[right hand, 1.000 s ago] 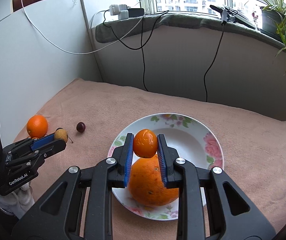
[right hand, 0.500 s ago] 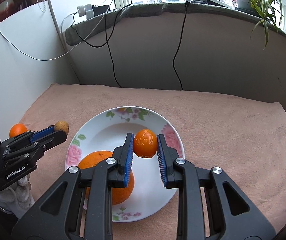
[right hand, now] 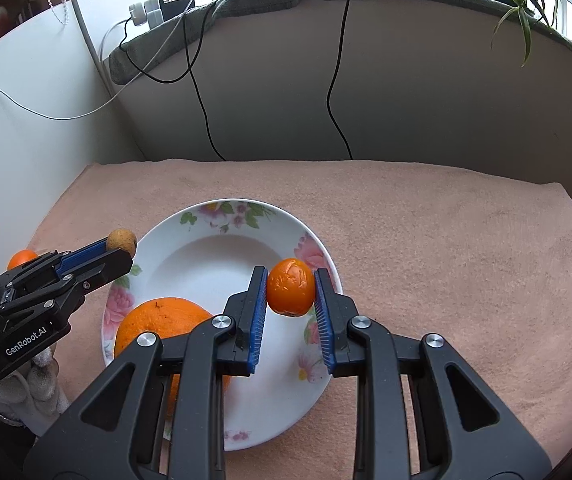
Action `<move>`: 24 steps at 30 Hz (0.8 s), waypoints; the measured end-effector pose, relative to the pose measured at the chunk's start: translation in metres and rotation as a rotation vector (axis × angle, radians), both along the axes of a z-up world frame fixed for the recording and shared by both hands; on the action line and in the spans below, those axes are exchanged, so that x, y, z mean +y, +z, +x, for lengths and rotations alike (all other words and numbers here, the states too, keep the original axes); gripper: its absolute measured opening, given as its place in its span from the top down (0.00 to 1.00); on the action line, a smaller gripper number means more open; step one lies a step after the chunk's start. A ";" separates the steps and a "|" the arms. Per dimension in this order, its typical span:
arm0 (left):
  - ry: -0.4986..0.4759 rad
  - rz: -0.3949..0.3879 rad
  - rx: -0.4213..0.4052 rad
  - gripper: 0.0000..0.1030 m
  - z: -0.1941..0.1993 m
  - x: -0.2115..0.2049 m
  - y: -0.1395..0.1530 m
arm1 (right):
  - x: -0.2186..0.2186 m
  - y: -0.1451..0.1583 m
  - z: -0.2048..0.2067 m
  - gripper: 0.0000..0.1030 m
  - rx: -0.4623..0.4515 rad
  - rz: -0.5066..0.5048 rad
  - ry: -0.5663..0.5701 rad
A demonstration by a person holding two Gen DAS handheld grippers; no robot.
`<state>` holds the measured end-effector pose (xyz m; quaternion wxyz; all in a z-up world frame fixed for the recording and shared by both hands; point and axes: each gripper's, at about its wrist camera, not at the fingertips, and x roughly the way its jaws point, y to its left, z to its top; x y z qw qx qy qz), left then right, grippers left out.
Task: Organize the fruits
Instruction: 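Carry the kumquat into the plate with the right gripper while the left gripper holds the kiwi, then release the kiwi into the plate with the left gripper while the right gripper releases the kumquat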
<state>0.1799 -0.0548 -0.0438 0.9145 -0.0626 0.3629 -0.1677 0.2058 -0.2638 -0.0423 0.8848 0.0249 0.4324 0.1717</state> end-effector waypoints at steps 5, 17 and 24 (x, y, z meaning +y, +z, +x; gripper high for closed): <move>-0.006 -0.001 0.004 0.76 0.002 -0.002 0.001 | 0.003 0.000 0.002 0.76 0.000 -0.004 0.000; -0.013 -0.004 -0.002 0.75 0.003 -0.003 0.003 | 0.001 0.004 -0.001 0.46 -0.021 -0.013 -0.022; -0.022 0.012 -0.027 0.50 -0.001 -0.006 0.008 | -0.001 0.010 -0.003 0.26 -0.046 -0.014 -0.042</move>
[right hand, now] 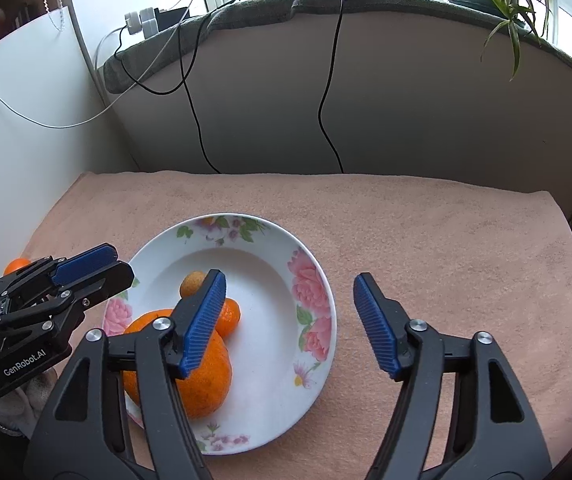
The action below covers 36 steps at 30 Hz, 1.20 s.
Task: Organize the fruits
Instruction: 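Release the kiwi into the plate with the left gripper while the right gripper releases the kumquat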
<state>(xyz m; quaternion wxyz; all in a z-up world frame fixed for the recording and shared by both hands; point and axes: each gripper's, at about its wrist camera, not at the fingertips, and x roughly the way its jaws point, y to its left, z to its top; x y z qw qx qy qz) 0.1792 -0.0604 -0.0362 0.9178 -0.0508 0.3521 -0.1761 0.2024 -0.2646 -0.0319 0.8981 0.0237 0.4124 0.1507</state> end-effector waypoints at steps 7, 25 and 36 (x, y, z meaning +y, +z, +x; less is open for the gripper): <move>0.032 0.016 -0.058 0.28 -0.007 0.001 0.010 | -0.002 0.007 -0.002 0.24 -0.016 -0.009 -0.010; 0.077 0.056 -0.109 0.21 -0.029 0.009 0.025 | 0.002 0.030 -0.016 0.11 -0.066 0.000 -0.027; 0.146 0.057 -0.189 0.21 -0.081 0.053 0.057 | 0.028 0.058 -0.050 0.11 -0.137 0.047 0.001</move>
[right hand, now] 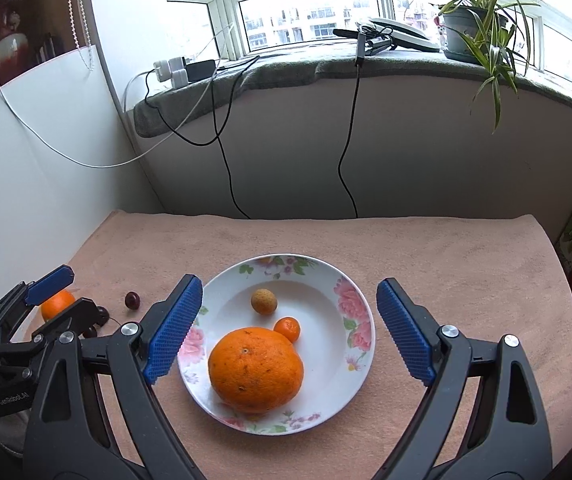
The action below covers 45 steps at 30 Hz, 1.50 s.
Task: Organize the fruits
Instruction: 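Release the kiwi into the plate with the left gripper while the right gripper releases the kumquat, then move both grippers back toward the remaining fruit cluster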
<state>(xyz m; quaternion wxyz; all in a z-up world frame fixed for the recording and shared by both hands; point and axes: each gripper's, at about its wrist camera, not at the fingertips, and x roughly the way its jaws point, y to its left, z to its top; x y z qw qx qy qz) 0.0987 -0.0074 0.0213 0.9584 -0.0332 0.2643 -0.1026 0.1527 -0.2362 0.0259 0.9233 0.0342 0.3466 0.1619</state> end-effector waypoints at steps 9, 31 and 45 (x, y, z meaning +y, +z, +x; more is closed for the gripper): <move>0.168 0.016 -0.067 0.21 -0.083 0.063 0.013 | 0.053 0.014 -0.059 0.11 -0.054 -0.014 0.165; 0.318 -0.049 0.134 0.43 -0.134 0.143 -0.074 | 0.185 -0.027 -0.088 0.11 0.091 0.000 0.548; 0.305 -0.101 0.228 0.57 -0.104 0.155 -0.099 | 0.259 -0.080 -0.058 0.30 0.245 -0.003 0.682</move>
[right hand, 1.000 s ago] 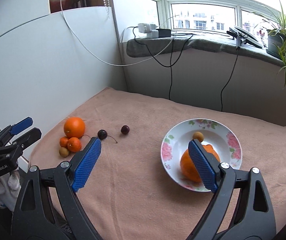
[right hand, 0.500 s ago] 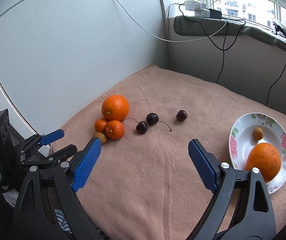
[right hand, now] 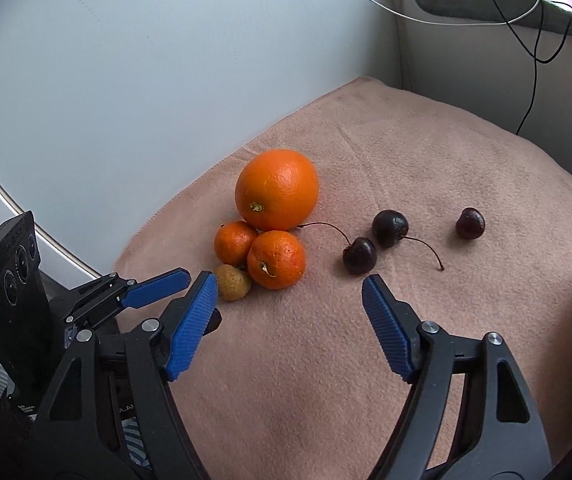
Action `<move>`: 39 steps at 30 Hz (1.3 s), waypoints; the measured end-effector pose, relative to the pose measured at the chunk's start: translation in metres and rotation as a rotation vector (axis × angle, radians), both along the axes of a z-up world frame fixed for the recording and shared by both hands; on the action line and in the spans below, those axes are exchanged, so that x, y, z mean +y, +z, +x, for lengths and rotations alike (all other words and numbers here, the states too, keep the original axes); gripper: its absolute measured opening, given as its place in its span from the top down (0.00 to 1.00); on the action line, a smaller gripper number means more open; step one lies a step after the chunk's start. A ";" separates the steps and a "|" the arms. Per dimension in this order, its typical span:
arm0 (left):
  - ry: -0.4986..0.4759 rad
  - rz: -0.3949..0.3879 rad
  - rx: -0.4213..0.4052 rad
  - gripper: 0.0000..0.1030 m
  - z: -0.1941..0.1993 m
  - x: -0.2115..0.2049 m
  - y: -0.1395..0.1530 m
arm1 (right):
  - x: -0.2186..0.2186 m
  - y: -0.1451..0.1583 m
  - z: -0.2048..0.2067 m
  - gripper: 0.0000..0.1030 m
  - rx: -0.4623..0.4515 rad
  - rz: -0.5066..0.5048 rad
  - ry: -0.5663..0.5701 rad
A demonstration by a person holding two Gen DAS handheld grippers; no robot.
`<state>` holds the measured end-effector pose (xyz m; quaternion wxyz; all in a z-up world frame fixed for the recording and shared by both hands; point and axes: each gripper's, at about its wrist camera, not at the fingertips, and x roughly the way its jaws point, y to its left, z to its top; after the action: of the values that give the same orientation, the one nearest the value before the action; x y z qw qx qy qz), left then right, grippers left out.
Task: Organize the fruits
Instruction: 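Move both grippers back toward the remaining fruit cluster, then grasp a tangerine with the right gripper while the left gripper grasps a kiwi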
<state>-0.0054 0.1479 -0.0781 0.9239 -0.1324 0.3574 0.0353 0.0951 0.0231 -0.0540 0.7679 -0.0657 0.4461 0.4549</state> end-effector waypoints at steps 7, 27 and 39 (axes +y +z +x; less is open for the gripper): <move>-0.004 -0.022 0.016 0.60 0.007 0.003 -0.006 | 0.018 -0.015 0.010 0.37 0.027 -0.016 0.028; 0.005 -0.034 0.026 0.77 0.014 0.003 -0.009 | 0.045 -0.025 0.016 0.59 0.058 -0.032 0.064; 0.008 -0.051 0.013 0.77 0.010 -0.002 -0.006 | 0.019 -0.016 0.020 0.61 0.049 0.000 0.017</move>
<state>0.0046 0.1461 -0.0839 0.9176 -0.1571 0.3637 0.0308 0.1147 0.0424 -0.0702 0.7528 -0.0584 0.4645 0.4628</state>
